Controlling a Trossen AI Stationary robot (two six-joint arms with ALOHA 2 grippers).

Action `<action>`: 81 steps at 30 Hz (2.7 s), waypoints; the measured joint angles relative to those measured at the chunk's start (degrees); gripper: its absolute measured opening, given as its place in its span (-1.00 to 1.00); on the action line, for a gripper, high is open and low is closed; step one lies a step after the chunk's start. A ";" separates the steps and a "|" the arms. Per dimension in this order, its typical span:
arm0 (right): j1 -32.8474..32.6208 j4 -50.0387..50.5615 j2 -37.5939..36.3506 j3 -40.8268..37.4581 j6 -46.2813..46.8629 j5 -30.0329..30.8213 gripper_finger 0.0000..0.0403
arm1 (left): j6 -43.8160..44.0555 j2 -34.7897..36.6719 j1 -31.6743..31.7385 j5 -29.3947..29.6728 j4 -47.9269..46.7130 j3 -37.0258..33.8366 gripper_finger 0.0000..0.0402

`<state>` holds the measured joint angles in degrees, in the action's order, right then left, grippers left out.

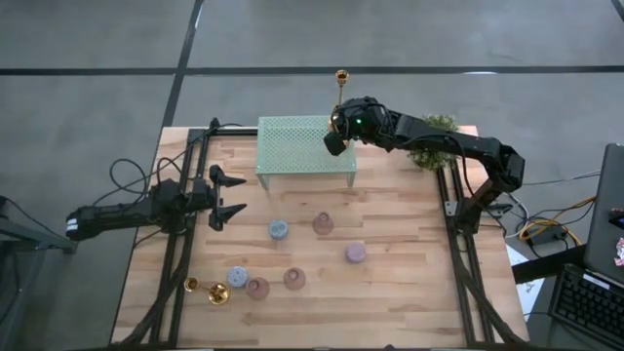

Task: Pick & Place candle stick holders
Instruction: Put the top gold candle holder aligned with the other gold candle holder on the shelf, then put the gold candle holder aligned with the other gold candle holders on the shelf

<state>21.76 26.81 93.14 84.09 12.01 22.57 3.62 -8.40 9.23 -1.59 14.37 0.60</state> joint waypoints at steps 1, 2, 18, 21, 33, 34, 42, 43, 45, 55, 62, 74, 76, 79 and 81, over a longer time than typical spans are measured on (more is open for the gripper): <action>0.00 0.00 0.00 0.00 0.00 0.00 -0.88 | 0.02 0.00 -0.01 -0.02 0.00 -0.01 0.80; 0.00 -0.06 0.00 0.00 0.00 0.00 -0.89 | 0.01 0.00 -0.01 -0.02 0.00 0.00 0.80; 0.00 -0.21 0.04 -0.02 1.44 -0.04 -0.88 | 0.00 0.00 -0.02 -0.02 0.00 0.00 0.80; 0.07 -0.20 0.04 -0.02 1.42 -0.04 -0.88 | 0.02 0.00 0.00 -0.02 -0.02 -0.02 0.80; 0.04 -0.06 0.07 -0.07 1.09 -0.04 -0.74 | 0.00 0.00 -0.01 -0.02 -0.02 -0.01 0.80; 0.04 -0.06 0.07 -0.07 1.09 -0.04 -0.72 | 0.02 0.00 0.00 -0.02 -0.02 -0.02 0.80; 0.04 -0.09 0.07 -0.07 0.06 0.04 -0.54 | 0.00 0.00 0.00 -0.02 -0.02 0.00 0.80; 0.04 -0.09 0.07 -0.07 -0.02 0.08 -0.52 | 0.02 0.00 0.00 0.00 -0.02 0.00 0.80; 0.04 -0.09 0.07 -0.07 -0.02 0.09 -0.48 | 0.01 0.00 0.00 -0.01 0.02 -0.01 0.80; 0.00 -0.09 -1.86 -0.07 -0.26 0.11 -0.27 | -0.20 0.00 -0.01 -0.01 -0.01 -0.01 0.80; -0.35 3.98 -3.52 0.26 -0.55 0.04 -0.10 | 7.46 0.02 -0.04 -2.73 1.14 0.00 0.80; -2.63 9.94 -9.54 0.28 0.58 -0.33 0.05 | 35.26 0.07 -0.02 -3.54 7.38 0.92 0.80; -3.10 9.92 -10.78 0.28 1.31 -1.44 0.05 | 36.83 0.09 -0.02 -3.50 9.36 0.96 0.80; -4.13 10.06 -12.49 0.28 1.39 -3.39 0.04 | 39.89 0.09 -0.02 -3.10 13.30 0.96 0.80; -5.10 10.13 -13.55 0.28 1.85 -3.61 0.04 | 43.57 0.09 0.02 -2.34 17.09 0.98 0.80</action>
<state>16.66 36.94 79.60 84.38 13.86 18.96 47.19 -8.32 9.26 -3.92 31.46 1.58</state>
